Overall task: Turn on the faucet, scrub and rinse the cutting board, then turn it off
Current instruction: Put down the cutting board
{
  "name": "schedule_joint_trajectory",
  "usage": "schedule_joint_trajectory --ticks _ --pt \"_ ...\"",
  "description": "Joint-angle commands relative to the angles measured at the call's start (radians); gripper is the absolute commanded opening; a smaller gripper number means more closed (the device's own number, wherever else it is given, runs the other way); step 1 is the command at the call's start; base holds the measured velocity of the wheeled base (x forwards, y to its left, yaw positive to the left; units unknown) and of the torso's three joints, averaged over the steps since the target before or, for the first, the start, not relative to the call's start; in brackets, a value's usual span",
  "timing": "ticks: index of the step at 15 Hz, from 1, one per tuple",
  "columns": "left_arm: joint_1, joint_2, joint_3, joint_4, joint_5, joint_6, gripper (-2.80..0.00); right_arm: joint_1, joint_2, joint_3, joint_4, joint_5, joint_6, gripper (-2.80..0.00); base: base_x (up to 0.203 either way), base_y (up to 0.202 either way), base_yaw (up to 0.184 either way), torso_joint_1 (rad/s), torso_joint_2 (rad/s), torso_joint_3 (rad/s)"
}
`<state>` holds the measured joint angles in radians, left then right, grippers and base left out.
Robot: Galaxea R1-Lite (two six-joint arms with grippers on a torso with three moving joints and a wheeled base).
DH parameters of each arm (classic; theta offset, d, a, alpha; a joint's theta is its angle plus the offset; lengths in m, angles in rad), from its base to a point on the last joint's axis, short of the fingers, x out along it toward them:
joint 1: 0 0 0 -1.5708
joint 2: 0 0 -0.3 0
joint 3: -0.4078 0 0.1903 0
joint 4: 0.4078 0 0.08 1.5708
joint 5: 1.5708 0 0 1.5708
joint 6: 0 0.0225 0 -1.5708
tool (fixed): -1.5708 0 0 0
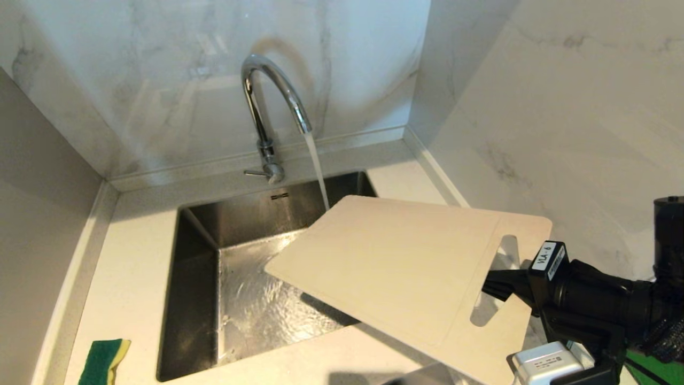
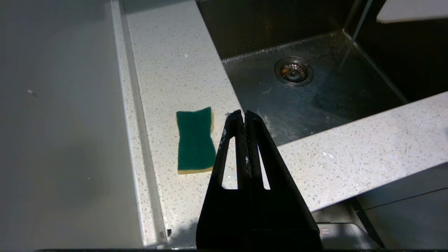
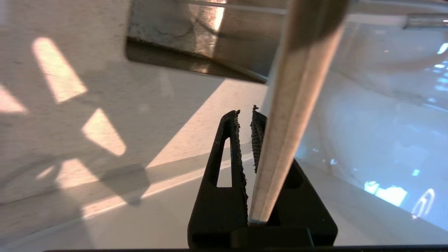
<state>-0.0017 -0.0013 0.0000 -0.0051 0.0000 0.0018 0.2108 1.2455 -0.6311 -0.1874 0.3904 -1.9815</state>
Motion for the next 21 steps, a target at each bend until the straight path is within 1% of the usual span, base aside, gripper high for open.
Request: schedule_joint_trajectory --ticks 1,4,6,7,9,12,14,18,20,21 --pt "0.0 0.001 0.0 0.001 0.0 0.0 -2.8 -0.008 -0.005 0.021 -0.001 -0.002 -0.008 -2.8 0.0 0.0 0.0 0.0 0.0 0.0" --pt "0.0 0.001 0.0 -0.001 0.0 0.0 -2.8 -0.048 0.0 0.037 0.002 -0.029 0.006 -2.8 0.0 0.0 0.0 0.0 0.0 0.0" --pt "0.0 0.001 0.0 0.0 0.0 0.0 -2.8 -0.071 -0.011 0.079 -0.001 -0.049 0.084 -2.8 0.0 0.0 0.0 0.0 0.0 0.0" --pt "0.0 0.001 0.0 0.001 0.0 0.0 -2.8 -0.087 -0.017 0.089 -0.001 -0.053 0.094 -2.8 0.0 0.0 0.0 0.0 0.0 0.0" --pt "0.0 0.001 0.0 -0.001 0.0 0.0 -2.8 -0.102 -0.017 0.091 -0.001 -0.064 0.093 -2.8 0.0 0.0 0.0 0.0 0.0 0.0" --pt "0.0 0.001 0.0 0.001 0.0 0.0 -2.8 -0.149 -0.009 0.087 -0.001 -0.101 0.092 -2.8 0.0 0.0 0.0 0.0 0.0 0.0" --pt "0.0 0.001 0.0 0.001 0.0 0.0 -2.8 -0.151 -0.009 0.083 -0.003 -0.118 0.087 -2.8 0.0 0.0 0.0 0.0 0.0 0.0" --pt "0.0 0.001 0.0 0.0 0.0 0.0 -2.8 -0.181 -0.015 0.066 -0.015 -0.145 0.033 -2.8 0.0 0.0 0.0 0.0 0.0 0.0" --pt "0.0 0.001 0.0 0.001 0.0 0.0 -2.8 -0.188 -0.014 0.058 -0.025 -0.154 0.021 -2.8 0.0 0.0 0.0 0.0 0.0 0.0" --pt "0.0 0.001 0.0 0.0 0.0 0.0 -2.8 -0.188 -0.014 0.046 -0.026 -0.17 0.021 -2.8 0.0 0.0 0.0 0.0 0.0 0.0"
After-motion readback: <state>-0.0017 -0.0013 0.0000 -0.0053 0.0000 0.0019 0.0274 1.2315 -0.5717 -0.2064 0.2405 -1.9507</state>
